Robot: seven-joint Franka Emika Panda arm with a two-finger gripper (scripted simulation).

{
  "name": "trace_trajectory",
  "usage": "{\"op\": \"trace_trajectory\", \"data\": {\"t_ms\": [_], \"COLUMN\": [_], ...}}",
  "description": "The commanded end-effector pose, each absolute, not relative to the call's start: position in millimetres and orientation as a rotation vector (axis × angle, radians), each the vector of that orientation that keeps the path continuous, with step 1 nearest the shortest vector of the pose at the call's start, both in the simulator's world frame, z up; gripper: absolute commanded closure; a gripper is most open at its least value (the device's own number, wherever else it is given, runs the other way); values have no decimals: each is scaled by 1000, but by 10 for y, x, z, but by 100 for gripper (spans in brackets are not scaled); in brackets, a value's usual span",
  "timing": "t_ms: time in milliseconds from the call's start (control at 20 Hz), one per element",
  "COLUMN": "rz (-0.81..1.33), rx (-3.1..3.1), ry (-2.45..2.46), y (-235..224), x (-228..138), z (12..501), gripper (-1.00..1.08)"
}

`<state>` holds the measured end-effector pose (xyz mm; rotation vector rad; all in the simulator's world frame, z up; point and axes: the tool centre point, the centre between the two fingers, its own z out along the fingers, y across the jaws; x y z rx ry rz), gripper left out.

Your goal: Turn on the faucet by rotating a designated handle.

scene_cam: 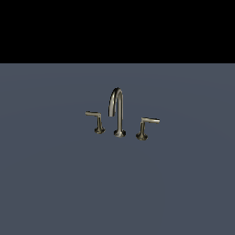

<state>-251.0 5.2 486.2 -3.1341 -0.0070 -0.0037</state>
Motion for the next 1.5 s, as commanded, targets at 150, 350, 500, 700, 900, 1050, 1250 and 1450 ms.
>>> {"op": "trace_trajectory", "data": {"t_ms": [150, 350, 500, 700, 900, 1050, 1250, 1450], "rz": [-4, -4, -3, -3, -3, -2, -2, -2], "rx": [-3134, -3134, -3132, -3128, -3117, -3102, -3073, -3036], "ry": [2, 42, 94, 192, 323, 442, 606, 769], "y": [57, 78, 104, 148, 197, 229, 255, 259], "x": [-2500, -2454, -2396, -2282, -2123, -1976, -1766, -1553], "z": [4850, 4794, 4722, 4586, 4403, 4236, 4004, 3770], "gripper": [108, 108, 108, 108, 108, 108, 108, 108]}}
